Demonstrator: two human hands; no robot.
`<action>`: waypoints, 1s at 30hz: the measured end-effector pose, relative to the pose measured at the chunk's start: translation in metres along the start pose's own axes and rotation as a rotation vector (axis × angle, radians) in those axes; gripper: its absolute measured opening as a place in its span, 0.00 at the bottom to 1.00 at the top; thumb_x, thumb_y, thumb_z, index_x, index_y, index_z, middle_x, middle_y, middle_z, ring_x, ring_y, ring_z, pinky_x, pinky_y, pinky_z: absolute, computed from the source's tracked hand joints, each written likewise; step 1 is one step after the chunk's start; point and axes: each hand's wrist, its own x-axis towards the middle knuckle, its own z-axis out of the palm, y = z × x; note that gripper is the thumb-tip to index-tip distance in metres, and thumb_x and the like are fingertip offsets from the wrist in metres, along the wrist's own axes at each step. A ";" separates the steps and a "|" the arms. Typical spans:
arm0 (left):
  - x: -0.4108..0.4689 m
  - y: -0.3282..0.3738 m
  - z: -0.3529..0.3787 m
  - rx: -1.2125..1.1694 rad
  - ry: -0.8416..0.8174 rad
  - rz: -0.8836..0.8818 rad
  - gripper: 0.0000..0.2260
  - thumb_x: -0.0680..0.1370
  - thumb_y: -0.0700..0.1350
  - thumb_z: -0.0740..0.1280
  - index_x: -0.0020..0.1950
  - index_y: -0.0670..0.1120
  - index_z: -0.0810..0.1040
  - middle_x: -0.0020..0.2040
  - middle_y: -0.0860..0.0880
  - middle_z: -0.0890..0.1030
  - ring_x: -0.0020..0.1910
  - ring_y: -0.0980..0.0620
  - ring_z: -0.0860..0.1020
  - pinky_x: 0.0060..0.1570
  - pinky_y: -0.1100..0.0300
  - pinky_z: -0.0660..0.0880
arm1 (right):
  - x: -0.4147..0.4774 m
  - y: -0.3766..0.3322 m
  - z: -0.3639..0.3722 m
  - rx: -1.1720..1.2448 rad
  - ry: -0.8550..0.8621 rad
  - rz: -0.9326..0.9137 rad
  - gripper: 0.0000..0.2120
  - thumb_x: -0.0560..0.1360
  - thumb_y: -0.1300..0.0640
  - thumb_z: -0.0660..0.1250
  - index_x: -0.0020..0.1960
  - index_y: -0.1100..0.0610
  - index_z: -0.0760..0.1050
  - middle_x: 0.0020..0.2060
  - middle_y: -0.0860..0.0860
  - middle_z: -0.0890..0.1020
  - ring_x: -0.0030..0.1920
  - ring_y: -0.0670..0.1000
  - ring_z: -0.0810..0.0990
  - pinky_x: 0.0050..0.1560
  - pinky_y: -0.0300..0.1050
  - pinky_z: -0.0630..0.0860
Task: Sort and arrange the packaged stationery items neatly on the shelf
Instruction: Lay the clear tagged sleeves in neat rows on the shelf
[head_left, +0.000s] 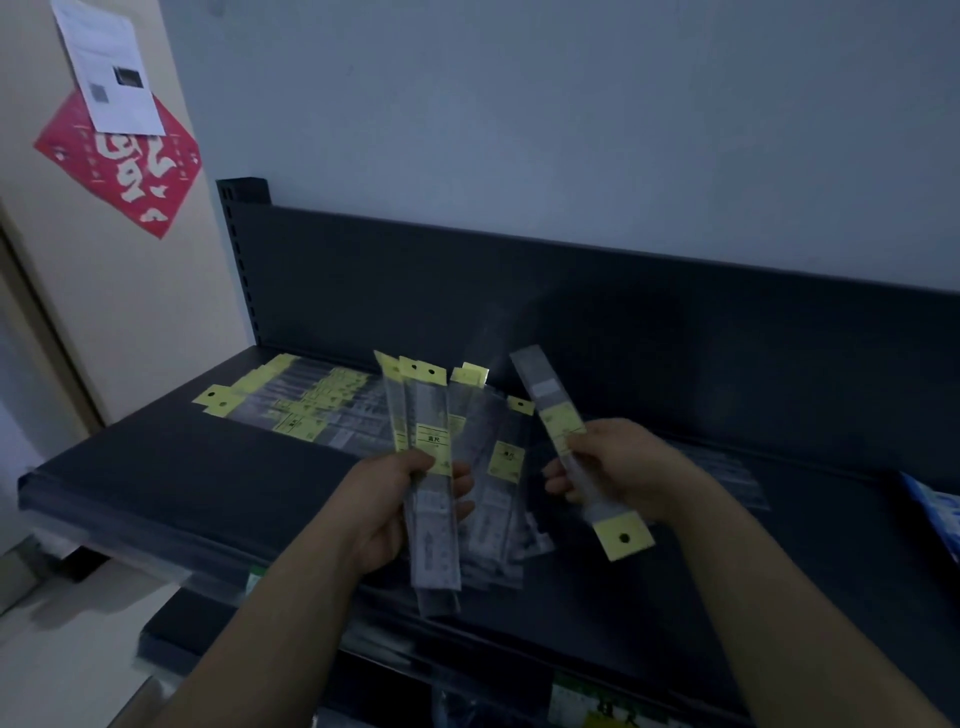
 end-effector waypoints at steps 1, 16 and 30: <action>0.000 0.002 0.001 -0.004 -0.006 -0.009 0.13 0.82 0.41 0.59 0.54 0.31 0.78 0.49 0.36 0.83 0.42 0.45 0.83 0.37 0.53 0.82 | -0.004 -0.003 -0.006 -0.033 -0.056 -0.025 0.08 0.82 0.61 0.55 0.51 0.63 0.72 0.39 0.60 0.81 0.34 0.53 0.81 0.33 0.46 0.78; -0.011 0.025 0.006 0.106 -0.213 -0.128 0.22 0.77 0.50 0.67 0.62 0.34 0.76 0.53 0.34 0.82 0.45 0.39 0.84 0.41 0.46 0.82 | -0.006 -0.026 -0.029 -0.753 -0.284 -0.157 0.12 0.67 0.53 0.77 0.48 0.54 0.81 0.40 0.48 0.84 0.41 0.48 0.82 0.41 0.41 0.79; -0.023 0.016 -0.005 0.094 -0.417 -0.203 0.19 0.72 0.41 0.67 0.59 0.32 0.79 0.58 0.35 0.80 0.40 0.46 0.83 0.35 0.58 0.79 | 0.028 -0.020 0.002 -0.685 0.092 -0.411 0.21 0.61 0.48 0.80 0.49 0.53 0.77 0.49 0.48 0.78 0.49 0.47 0.77 0.46 0.41 0.77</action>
